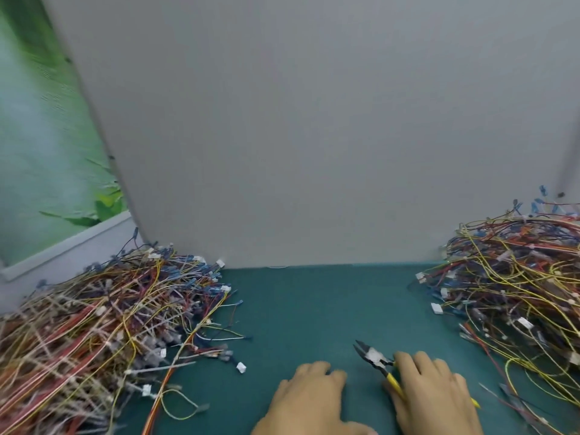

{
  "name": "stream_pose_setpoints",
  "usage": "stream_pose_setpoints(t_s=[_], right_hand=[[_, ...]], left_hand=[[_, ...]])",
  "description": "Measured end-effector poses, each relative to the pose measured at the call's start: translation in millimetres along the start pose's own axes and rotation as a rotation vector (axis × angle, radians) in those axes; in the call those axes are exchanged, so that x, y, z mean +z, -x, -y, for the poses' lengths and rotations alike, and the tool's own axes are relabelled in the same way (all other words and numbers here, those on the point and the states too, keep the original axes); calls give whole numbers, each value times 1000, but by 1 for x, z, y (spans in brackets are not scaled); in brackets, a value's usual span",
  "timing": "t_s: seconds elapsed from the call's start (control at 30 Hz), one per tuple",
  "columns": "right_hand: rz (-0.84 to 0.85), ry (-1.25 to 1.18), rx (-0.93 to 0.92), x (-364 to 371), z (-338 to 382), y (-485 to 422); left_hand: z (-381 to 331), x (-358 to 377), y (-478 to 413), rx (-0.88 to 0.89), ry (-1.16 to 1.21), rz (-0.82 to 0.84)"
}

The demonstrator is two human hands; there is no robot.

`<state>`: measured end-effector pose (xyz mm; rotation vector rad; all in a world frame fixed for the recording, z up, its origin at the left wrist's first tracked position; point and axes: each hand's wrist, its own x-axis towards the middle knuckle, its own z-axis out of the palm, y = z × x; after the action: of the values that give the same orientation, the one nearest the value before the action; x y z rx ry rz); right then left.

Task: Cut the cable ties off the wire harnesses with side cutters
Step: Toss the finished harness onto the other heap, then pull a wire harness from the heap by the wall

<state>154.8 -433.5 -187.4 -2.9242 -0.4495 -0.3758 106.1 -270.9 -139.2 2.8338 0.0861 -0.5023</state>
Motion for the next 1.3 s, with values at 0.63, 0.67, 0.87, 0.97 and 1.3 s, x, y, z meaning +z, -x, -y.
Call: stream_pose_setpoints(t_s=[0.63,0.67,0.87,0.97,1.3], right_hand=[[-2,36,-21,3,1,-4],[1,31,-18,3,1,-4],[19,-1,-15,-1,2,-5],[19,-13,-15,-1,1,-6],[31,-9,-7,0,1,-5]], left_hand=[[108,-37,4,-519,125,-793],[117,-38,5,-573,115,-797],[143,-33,4,-776,108,-710],[143,-29,-1,-812,130,-661],[139,-30,-8,-636,476,-760]])
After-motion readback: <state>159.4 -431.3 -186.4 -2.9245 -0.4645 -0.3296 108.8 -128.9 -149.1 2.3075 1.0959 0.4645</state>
